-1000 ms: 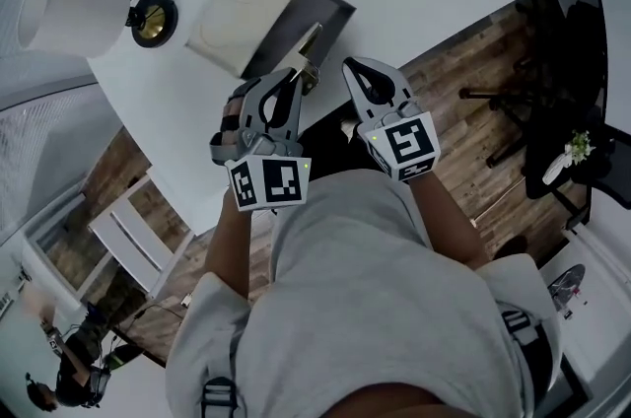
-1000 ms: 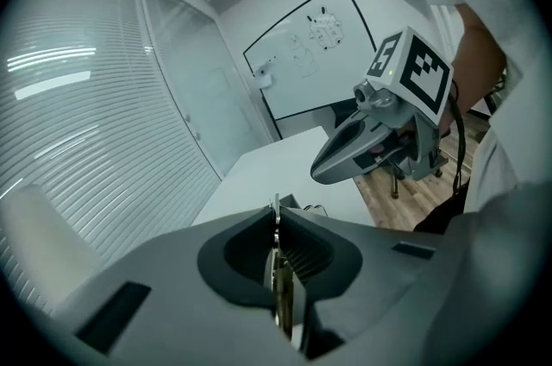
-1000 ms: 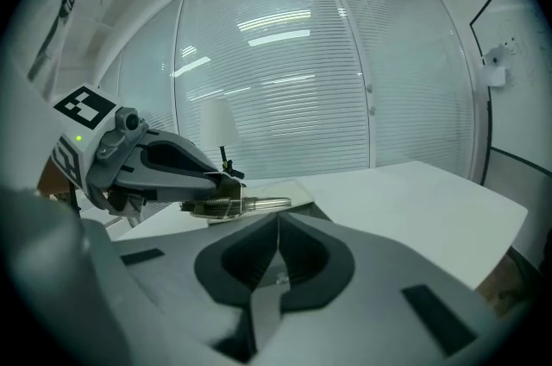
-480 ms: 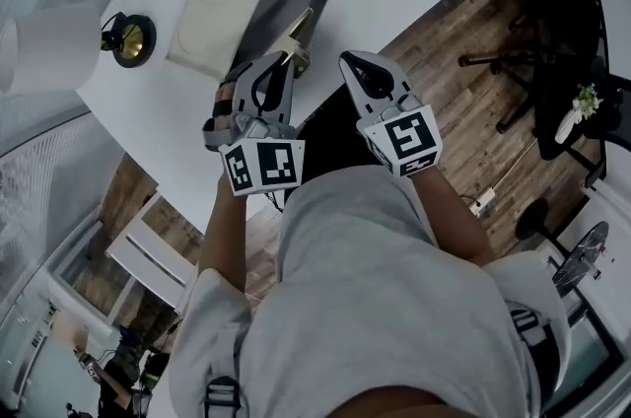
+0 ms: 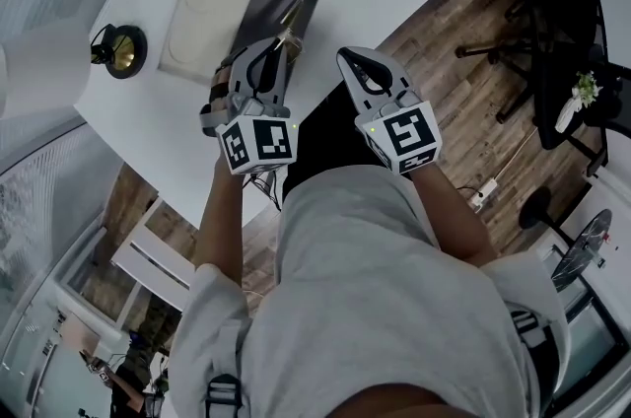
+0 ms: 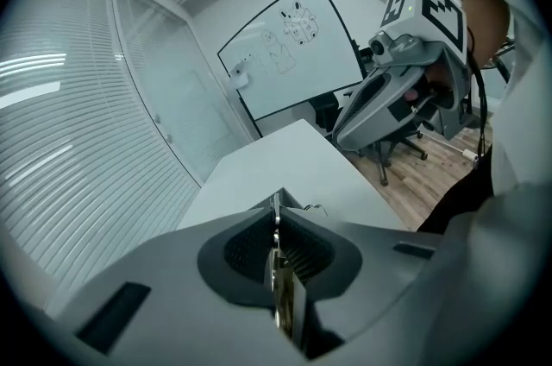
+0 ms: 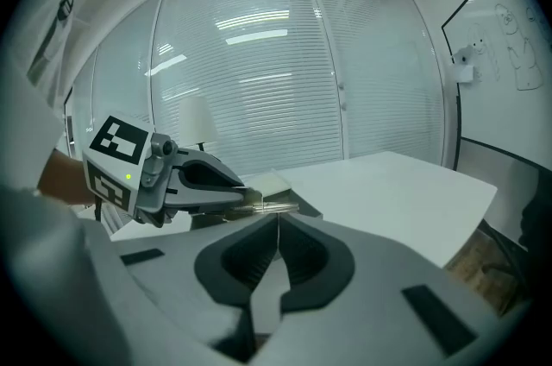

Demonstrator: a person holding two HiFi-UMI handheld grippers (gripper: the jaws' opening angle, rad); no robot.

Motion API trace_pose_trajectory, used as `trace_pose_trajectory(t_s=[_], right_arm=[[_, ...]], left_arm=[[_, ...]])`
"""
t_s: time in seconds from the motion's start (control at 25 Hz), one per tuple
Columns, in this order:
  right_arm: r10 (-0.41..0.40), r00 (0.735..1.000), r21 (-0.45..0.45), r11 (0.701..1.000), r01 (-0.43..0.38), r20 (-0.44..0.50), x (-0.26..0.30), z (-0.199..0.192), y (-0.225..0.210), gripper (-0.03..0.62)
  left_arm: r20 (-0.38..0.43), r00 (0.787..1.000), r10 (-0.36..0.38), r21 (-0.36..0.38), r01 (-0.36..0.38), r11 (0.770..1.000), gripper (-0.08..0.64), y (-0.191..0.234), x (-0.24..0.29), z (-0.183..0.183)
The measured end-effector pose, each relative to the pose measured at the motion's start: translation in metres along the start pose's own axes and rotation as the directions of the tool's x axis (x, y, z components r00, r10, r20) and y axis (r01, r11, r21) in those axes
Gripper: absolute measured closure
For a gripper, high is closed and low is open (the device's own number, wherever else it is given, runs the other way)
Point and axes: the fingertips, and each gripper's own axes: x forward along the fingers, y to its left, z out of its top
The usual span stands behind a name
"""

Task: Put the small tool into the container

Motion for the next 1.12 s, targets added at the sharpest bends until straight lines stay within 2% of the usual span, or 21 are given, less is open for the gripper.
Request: trace_pose_trajectory(t_s=[0.4,0.76,1.12], right_arm=[[-0.005,1.000,0.039,0.999,0.005,-0.006,0.017,-0.002,-0.006,0.566],[-0.005,1.000,0.046,0.999,0.005,-0.007,0.020,0.001,-0.013,0.566],[-0.004,1.000,0.051,0.999,0.004,-0.003,0.024,0.001,-0.015,0.566]], left_arm=[[-0.053,0.999,0.005,-0.010,-0.005,1.000,0.522,0.008,0.023,-0.021],[-0.101,0.995,0.010,0.043,-0.006,0.999,0.523,0.005,0.041,-0.031],[-0.105,0.994,0.006,0.055,0.000,0.998,0.522,0.004,0.054,-0.034]])
